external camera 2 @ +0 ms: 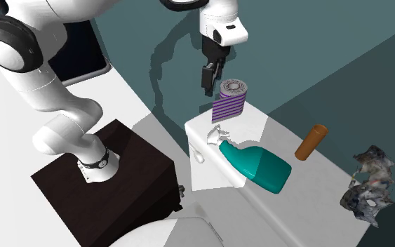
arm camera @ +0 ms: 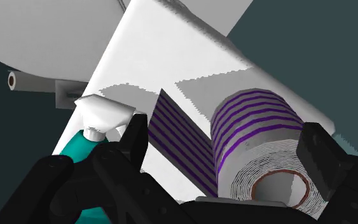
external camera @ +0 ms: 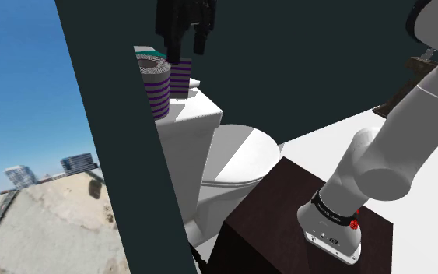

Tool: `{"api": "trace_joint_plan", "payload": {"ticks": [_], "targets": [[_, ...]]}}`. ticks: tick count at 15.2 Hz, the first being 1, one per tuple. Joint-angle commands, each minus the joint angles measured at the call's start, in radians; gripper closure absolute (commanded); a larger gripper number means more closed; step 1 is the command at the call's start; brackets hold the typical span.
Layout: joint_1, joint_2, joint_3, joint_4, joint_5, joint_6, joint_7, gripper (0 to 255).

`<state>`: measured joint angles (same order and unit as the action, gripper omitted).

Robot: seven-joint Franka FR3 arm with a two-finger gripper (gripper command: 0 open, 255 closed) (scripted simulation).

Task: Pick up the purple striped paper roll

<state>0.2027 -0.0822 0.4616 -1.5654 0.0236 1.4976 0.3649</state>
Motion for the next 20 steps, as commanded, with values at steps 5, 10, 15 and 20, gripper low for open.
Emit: {"api": "trace_joint_plan", "payload": {"ticks": [5, 10, 15, 20], "targets": [[0.069, 0.175, 0.072, 0.197, -0.116, -0.043, 0.085, 0], [0.058, 0.142, 0.066, 0.090, -0.098, 0.036, 0.077, 0], [0.056, 0.132, 0.065, 0.057, -0.093, 0.061, 0.075, 255], [0.056, 0.131, 0.064, 0.056, -0.092, 0.061, 0.074, 255]]}}
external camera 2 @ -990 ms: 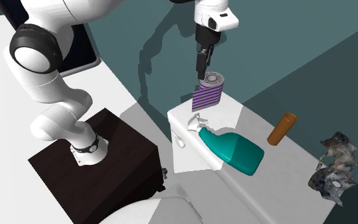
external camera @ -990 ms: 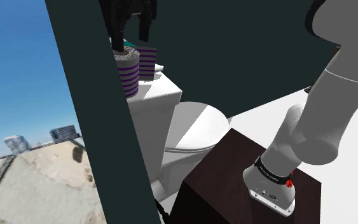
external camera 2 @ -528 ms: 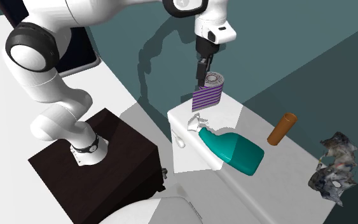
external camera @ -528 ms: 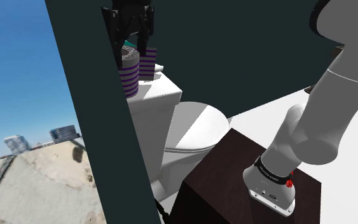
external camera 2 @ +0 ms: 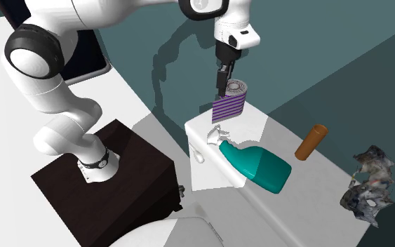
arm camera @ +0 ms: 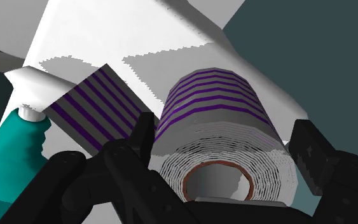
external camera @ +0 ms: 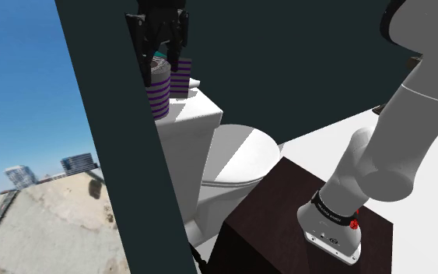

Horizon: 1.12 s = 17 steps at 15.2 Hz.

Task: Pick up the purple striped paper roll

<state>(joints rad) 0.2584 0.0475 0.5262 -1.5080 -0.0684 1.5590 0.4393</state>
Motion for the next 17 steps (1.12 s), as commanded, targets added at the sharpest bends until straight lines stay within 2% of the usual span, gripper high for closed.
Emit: {"api": "trace_joint_plan", "payload": {"ticks": [1, 6, 17], "targets": [[0.000, 0.001, 0.000, -0.002, 0.000, 0.000, 0.000, 255], [0.005, 0.020, 0.003, 0.062, -0.010, -0.047, 0.004, 255], [0.045, 0.118, 0.020, 0.335, -0.066, -0.237, 0.027, 255]]}}
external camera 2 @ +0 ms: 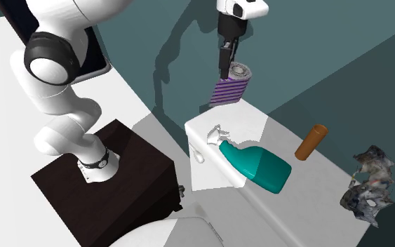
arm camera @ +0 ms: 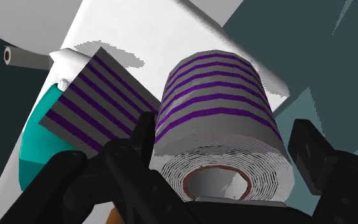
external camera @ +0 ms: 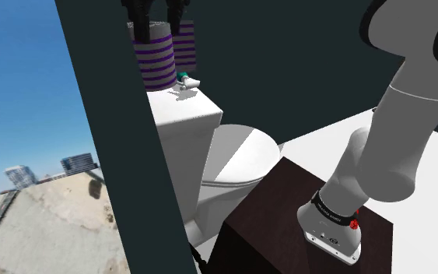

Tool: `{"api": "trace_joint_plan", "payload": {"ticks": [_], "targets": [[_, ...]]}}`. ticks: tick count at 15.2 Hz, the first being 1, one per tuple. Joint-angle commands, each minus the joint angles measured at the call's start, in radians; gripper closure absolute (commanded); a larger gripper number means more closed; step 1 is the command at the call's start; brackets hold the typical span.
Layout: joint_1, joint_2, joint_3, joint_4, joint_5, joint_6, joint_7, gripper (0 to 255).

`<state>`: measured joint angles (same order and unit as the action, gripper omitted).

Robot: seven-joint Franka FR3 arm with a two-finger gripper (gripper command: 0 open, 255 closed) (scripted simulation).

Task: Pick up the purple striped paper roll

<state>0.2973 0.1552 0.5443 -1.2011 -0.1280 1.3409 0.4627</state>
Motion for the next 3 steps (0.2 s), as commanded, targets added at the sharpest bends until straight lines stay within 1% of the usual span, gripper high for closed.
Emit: {"api": "trace_joint_plan", "payload": {"ticks": [1, 3], "targets": [[0.013, 0.024, 0.004, 0.059, -0.015, -0.039, 0.006, 255], [0.014, 0.026, 0.004, 0.064, -0.016, -0.042, 0.007, 255]]}}
